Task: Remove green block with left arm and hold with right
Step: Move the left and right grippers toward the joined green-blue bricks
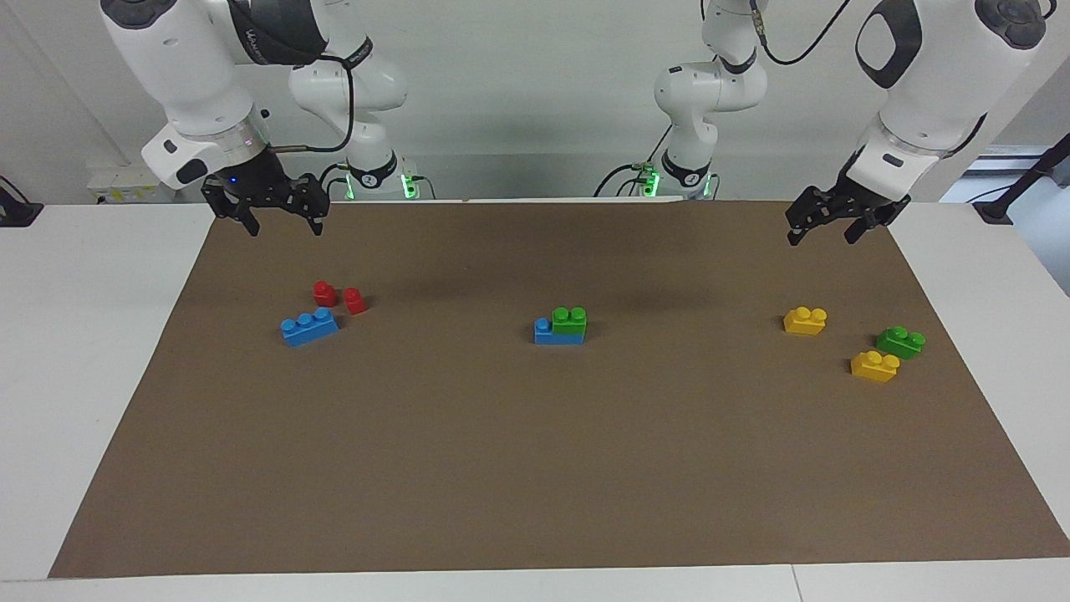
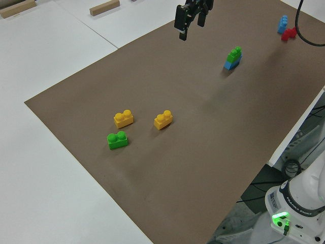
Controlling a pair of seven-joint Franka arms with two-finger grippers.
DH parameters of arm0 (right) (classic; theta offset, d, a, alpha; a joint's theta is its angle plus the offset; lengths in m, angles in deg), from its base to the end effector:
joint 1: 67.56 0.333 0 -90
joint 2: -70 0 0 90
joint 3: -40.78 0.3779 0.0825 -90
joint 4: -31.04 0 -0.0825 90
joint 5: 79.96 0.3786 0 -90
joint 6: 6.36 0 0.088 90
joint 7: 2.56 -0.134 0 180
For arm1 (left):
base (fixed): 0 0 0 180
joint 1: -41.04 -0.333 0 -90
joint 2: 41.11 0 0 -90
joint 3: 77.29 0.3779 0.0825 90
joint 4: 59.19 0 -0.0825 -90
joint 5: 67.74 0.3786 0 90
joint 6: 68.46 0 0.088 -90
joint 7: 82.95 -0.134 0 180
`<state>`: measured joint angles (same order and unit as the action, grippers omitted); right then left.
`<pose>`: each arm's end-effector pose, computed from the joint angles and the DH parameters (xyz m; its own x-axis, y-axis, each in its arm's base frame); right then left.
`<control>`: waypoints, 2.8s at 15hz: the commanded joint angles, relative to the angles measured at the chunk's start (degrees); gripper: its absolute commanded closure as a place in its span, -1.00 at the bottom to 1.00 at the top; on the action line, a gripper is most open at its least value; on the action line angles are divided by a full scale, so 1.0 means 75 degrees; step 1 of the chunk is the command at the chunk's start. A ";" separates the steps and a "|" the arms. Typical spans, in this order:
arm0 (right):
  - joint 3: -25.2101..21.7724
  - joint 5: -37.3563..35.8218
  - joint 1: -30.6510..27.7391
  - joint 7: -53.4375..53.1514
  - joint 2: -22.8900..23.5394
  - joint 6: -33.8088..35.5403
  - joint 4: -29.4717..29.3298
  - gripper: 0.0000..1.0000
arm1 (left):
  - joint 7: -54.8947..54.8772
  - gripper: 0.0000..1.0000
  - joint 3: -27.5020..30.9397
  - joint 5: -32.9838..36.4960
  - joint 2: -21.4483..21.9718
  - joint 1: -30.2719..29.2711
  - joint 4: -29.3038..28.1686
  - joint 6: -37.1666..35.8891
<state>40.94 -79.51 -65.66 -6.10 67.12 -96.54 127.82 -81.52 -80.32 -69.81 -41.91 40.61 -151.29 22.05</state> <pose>0.5255 0.0200 0.6317 0.9975 -0.0259 -0.0652 -0.0262 -0.9996 -0.0037 0.5516 -0.0296 0.6355 0.9989 -0.0201 -0.0426 -0.0186 -0.9992 0.0358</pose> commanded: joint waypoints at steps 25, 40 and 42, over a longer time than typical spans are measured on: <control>0.0143 0.2940 0.1866 -1.1490 0.0828 -0.3714 0.2013 -0.96 | 0.3625 -1.00 -0.0076 0.0194 0.0832 0.0957 -0.1839 0.1396; 0.0143 0.4134 0.3460 -1.2138 0.2012 -0.6351 0.2670 -0.93 | 1.2722 -1.00 -0.0076 0.0077 0.0623 0.3220 -0.2955 0.3799; 0.0154 0.4276 0.3473 -1.2126 0.2188 -0.6562 0.2670 -0.94 | 1.3155 -1.00 -0.0076 0.0077 0.0448 0.3326 -0.2943 0.3940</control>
<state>42.18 -49.19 -39.97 -96.53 82.23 -143.37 147.49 13.00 -81.79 -69.06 -37.72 63.84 -172.42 49.30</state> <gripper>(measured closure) 0.000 0.000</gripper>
